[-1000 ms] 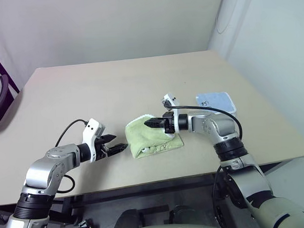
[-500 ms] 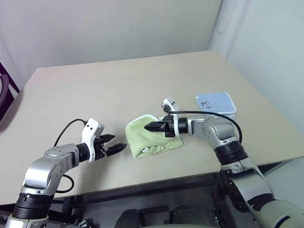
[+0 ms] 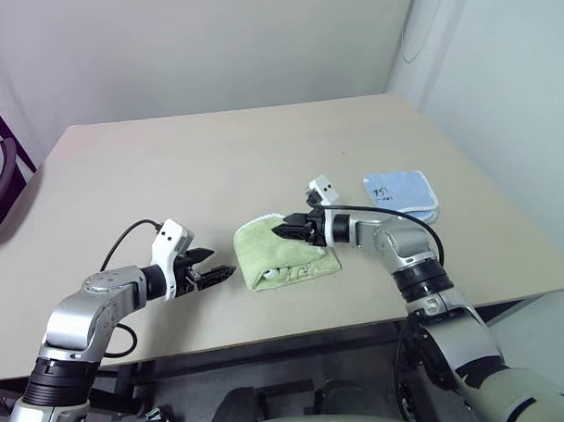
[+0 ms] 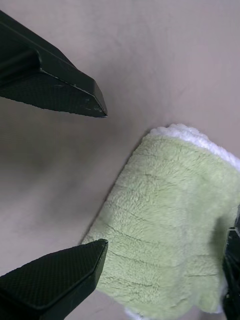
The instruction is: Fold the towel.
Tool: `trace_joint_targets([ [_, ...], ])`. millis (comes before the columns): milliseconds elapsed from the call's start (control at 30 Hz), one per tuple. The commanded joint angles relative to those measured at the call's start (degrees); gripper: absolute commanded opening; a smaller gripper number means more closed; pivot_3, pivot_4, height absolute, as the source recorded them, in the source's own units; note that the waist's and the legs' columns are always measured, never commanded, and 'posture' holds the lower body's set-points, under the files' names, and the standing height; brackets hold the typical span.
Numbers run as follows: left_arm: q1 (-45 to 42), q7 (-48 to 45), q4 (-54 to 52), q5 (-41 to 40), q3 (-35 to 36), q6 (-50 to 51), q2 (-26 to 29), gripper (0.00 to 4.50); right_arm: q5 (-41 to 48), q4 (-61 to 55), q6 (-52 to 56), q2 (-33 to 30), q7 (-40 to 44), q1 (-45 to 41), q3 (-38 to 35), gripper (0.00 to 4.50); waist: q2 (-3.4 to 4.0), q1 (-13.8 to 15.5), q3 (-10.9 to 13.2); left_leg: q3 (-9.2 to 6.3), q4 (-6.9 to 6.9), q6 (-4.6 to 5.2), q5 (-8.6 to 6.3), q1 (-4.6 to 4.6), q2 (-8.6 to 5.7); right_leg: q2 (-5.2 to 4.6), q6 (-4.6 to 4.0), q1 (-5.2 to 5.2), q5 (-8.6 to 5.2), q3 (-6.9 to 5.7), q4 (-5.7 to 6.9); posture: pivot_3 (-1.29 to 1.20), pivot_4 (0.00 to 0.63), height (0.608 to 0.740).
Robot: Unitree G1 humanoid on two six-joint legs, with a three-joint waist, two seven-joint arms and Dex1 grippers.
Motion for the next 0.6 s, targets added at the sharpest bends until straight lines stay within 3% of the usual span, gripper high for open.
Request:
trace_joint_targets([
  [33, -0.3, -0.1, -1.2, 0.4, 1.1, -0.8, 0.3, 4.11, 0.4, 1.5, 0.0, 0.5, -0.1, -2.8, -1.9, 2.60, 0.00, 0.0, 0.0, 0.00, -0.01, 0.00, 0.00, 0.00, 0.00, 0.00, 0.00, -0.01, 0.00, 0.00, 0.00, 0.00, 0.000, 0.740],
  [367, 0.0, 0.3, -1.3, 0.6, 1.3, -0.7, -0.2, 4.11, -0.6, 2.8, 1.9, -0.2, 2.7, -3.4, -0.2, 2.60, 0.00, -0.1, 0.0, 0.00, -0.02, 0.00, 0.00, 0.00, 0.00, 0.00, 0.00, -0.01, 0.00, 0.00, 0.01, 0.00, 0.000, 0.740],
  [467, 0.2, 0.4, -1.5, 0.5, 1.5, -0.7, -0.2, 4.11, -0.6, 1.8, 1.4, 0.0, 2.5, -3.0, -0.7, 1.99, 0.00, 0.0, 0.0, 0.00, -0.03, 0.00, 0.00, 0.00, 0.00, 0.00, 0.00, -0.02, 0.00, 0.00, 0.01, 0.00, 0.000, 0.740],
  [600, 0.3, 0.4, -1.5, 0.6, 1.6, -0.7, -0.2, 4.11, -0.3, -0.4, 0.2, 0.0, 1.8, -2.2, -1.8, 0.62, 0.00, 0.0, 0.0, 0.00, -0.03, 0.00, 0.00, 0.00, 0.00, 0.00, 0.00, -0.02, 0.00, 0.00, 0.00, 0.00, 0.000, 0.740],
])
